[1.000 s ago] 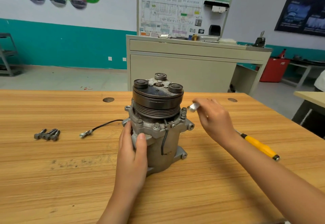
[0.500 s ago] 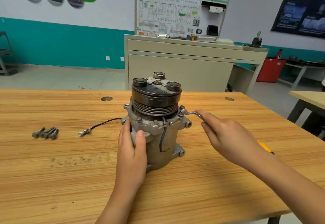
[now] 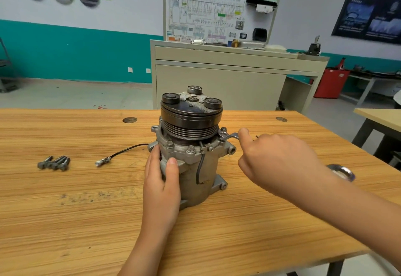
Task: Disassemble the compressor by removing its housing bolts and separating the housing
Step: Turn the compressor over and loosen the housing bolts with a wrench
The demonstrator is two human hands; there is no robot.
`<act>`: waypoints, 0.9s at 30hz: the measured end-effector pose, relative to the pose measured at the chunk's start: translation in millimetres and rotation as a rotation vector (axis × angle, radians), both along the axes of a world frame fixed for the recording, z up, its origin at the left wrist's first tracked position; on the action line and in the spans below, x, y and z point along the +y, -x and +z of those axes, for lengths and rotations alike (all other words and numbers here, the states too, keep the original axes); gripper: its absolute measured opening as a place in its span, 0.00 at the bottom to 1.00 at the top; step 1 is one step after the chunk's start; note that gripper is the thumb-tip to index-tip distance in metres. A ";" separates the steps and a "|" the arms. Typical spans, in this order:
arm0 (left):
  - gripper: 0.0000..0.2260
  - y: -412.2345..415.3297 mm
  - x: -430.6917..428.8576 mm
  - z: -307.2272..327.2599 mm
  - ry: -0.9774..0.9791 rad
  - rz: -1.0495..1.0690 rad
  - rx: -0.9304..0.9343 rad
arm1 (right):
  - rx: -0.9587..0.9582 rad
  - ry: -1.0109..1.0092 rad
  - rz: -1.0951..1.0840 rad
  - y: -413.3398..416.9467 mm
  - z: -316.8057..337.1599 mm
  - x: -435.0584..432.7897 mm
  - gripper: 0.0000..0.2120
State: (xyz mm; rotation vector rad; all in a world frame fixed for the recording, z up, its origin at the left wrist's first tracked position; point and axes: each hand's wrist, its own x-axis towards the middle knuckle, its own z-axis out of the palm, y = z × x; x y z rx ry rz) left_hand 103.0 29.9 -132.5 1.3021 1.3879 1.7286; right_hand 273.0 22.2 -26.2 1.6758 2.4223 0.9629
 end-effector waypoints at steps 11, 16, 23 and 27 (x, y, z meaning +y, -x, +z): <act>0.23 -0.8 -0.5 -0.8 0.010 0.016 0.004 | 0.206 -0.109 0.551 -36.2 1.4 87.5 0.13; 0.24 -0.7 -0.3 0.0 0.016 0.018 0.000 | 0.498 -0.213 0.559 -11.8 -28.3 97.3 0.10; 0.23 -2.5 0.7 -1.5 0.018 0.037 0.018 | 0.688 -0.225 0.325 -31.6 -13.8 28.1 0.20; 0.22 -4.8 0.8 -1.7 0.016 0.053 0.013 | 0.339 -0.005 0.020 -33.4 -14.2 1.4 0.24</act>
